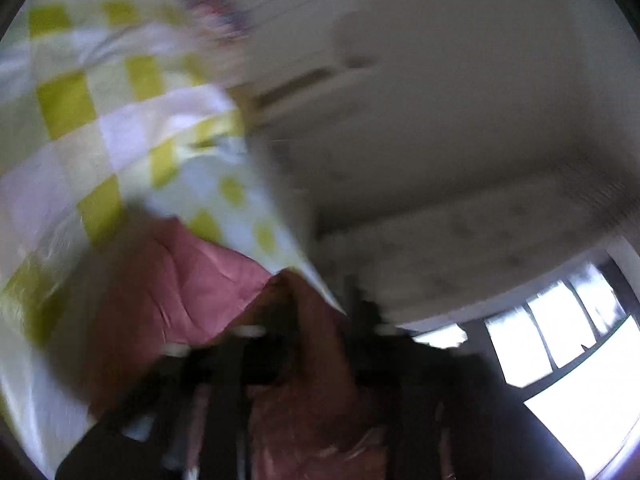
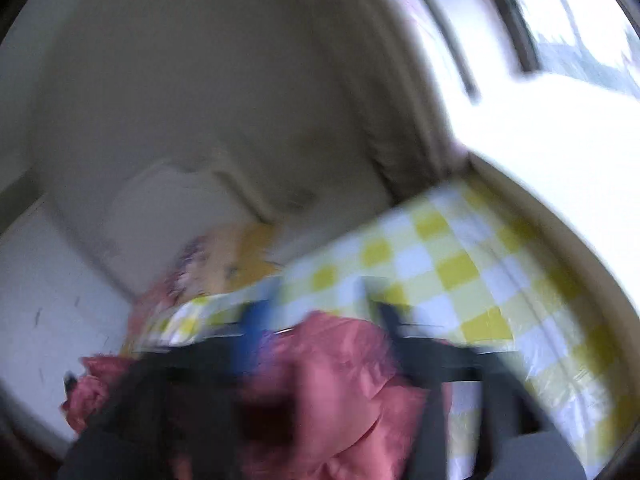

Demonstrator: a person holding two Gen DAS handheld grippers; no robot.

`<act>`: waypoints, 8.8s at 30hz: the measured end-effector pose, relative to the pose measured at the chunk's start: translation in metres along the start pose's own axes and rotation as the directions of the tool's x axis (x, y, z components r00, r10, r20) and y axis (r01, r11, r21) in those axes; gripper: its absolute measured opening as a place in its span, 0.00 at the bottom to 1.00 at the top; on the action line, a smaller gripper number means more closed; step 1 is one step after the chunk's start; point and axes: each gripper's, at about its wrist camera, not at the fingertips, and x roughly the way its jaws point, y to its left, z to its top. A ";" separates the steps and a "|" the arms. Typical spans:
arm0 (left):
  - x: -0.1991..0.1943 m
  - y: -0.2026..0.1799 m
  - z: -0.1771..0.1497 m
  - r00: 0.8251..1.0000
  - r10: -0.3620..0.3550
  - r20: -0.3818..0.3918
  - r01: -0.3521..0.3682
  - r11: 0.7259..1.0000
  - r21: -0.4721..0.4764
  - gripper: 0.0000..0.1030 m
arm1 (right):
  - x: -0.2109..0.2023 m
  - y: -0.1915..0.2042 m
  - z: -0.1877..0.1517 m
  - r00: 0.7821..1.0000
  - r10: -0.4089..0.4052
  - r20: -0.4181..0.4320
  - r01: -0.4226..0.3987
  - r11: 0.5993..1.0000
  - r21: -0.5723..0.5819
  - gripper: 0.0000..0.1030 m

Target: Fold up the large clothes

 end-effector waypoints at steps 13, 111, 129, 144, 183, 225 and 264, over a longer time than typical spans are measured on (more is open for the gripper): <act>0.072 0.047 0.007 0.962 0.249 -0.110 -0.197 0.917 0.347 0.81 | 0.089 -0.088 -0.074 0.964 -0.026 -0.264 0.009 0.998 -0.065 0.96; -0.036 0.025 -0.099 0.852 0.441 0.283 -0.522 0.672 0.526 0.91 | -0.035 -0.043 -0.151 0.962 -0.270 -0.027 0.258 0.941 -0.217 0.85; 0.066 0.017 -0.216 0.873 0.483 0.064 -0.311 0.450 0.837 0.98 | 0.077 0.086 -0.268 0.932 -0.247 -0.264 0.009 0.746 -0.666 0.96; 0.047 -0.053 -0.225 0.870 0.435 0.233 -0.389 0.314 0.866 0.98 | 0.043 0.138 -0.246 0.984 -0.165 -0.070 0.074 0.731 -0.679 0.82; 0.110 0.006 -0.183 0.780 0.604 0.166 -0.446 0.349 0.824 0.98 | 0.080 0.014 -0.200 0.910 -0.391 -0.141 0.286 0.835 -0.470 0.89; 0.087 -0.007 -0.224 0.868 0.488 0.096 -0.323 0.407 0.854 0.98 | 0.146 0.103 -0.234 0.881 -0.441 -0.169 0.245 0.733 -0.635 0.96; 0.091 0.015 -0.142 0.748 0.620 0.235 -0.505 0.302 0.809 0.98 | 0.058 0.063 -0.225 0.921 -0.382 -0.077 0.285 0.795 -0.535 0.95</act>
